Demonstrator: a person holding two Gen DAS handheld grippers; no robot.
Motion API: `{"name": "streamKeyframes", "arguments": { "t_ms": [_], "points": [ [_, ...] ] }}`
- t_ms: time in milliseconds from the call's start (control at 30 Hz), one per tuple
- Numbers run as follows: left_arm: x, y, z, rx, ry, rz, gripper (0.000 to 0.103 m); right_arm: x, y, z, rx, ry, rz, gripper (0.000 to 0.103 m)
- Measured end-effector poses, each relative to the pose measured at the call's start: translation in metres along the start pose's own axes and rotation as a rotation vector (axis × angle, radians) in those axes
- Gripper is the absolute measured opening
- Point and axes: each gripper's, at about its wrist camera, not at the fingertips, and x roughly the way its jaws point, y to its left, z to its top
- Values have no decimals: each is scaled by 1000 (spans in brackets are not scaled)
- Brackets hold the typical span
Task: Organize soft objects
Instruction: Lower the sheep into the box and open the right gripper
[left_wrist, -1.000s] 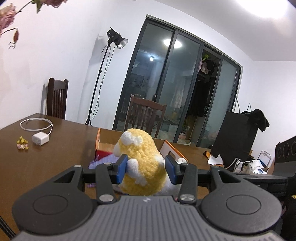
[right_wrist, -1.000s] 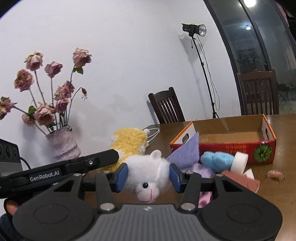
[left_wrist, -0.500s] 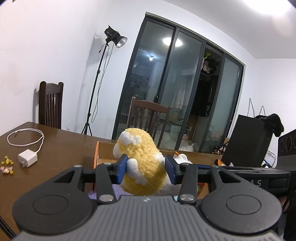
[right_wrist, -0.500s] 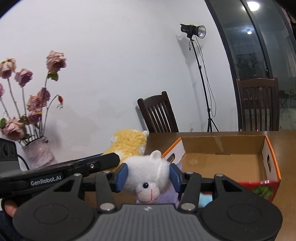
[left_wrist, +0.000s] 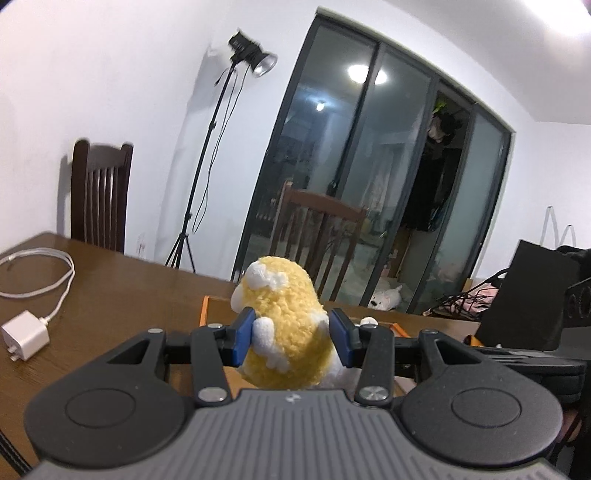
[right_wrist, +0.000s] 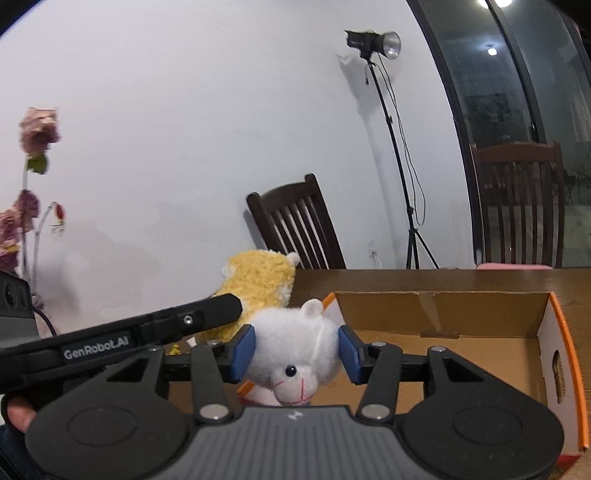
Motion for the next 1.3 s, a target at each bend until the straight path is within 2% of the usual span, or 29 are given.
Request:
{"name": "streamKeyframes", "arguments": {
  "t_ms": [267,367,500,633,733,1000,1067,1300],
  "points": [
    [54,24,-11,-30,131,46,44,61,-39,-10,98,100,-6,50],
    [58,33,-16,-43,187,66,48,74,-44,-19,116,154,14,50],
    [58,38,-19,-38,202,71,48,81,-45,-25,127,192,22,51],
    [63,43,-22,-49,251,90,49,88,-46,-29,125,231,6,51],
    [59,42,-23,-39,249,97,49,88,-46,-34,133,248,18,50],
    [24,29,-10,-1,212,107,61,57,-28,-24,86,203,13,51],
    [6,22,-4,13,186,105,66,41,-20,-16,64,180,3,55],
    [-64,-6,12,73,90,91,81,-36,12,3,-37,85,-71,57]
  ]
}}
